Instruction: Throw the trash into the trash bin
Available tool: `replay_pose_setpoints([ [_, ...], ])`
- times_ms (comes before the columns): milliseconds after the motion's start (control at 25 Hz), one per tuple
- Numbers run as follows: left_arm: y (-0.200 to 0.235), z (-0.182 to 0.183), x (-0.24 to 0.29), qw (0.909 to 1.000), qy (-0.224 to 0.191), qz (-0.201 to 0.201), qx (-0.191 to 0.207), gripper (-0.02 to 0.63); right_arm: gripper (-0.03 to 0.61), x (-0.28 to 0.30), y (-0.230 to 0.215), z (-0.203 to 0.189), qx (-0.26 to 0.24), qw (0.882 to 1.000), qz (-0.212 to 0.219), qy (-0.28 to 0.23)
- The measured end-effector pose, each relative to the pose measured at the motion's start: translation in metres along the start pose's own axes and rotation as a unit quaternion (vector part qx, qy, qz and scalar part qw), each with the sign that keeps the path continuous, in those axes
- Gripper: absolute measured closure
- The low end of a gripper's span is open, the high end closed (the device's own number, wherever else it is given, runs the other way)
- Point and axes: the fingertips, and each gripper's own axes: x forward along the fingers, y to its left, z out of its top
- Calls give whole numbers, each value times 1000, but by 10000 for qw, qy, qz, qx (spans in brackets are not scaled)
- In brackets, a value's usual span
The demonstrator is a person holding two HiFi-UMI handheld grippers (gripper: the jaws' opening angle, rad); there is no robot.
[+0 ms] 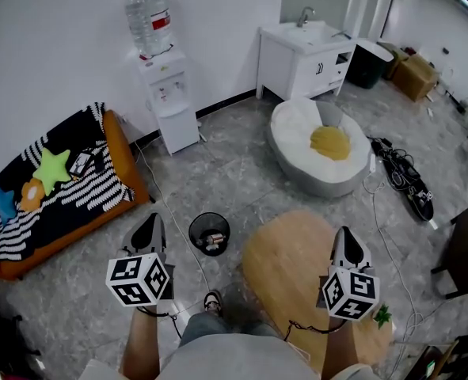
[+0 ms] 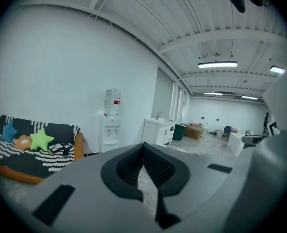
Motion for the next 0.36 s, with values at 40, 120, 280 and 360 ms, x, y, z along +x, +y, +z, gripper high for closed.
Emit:
replay_pose_setpoints([
  [40,0,0,0,10000,-5,5,-2,623,580,0,0,0,3,10000,6,-5],
  [120,1,1,1,10000,-11,11,0,623,580,1,-1,1,2,10000,7,-7],
  [280,3,3,0,10000,-20,13,-16,623,580,0,0,4,19,10000,12,-11],
  [360,4,3,-1,10000,-25,18,-29,623,580,-1,1,4,33,10000,25,-11],
])
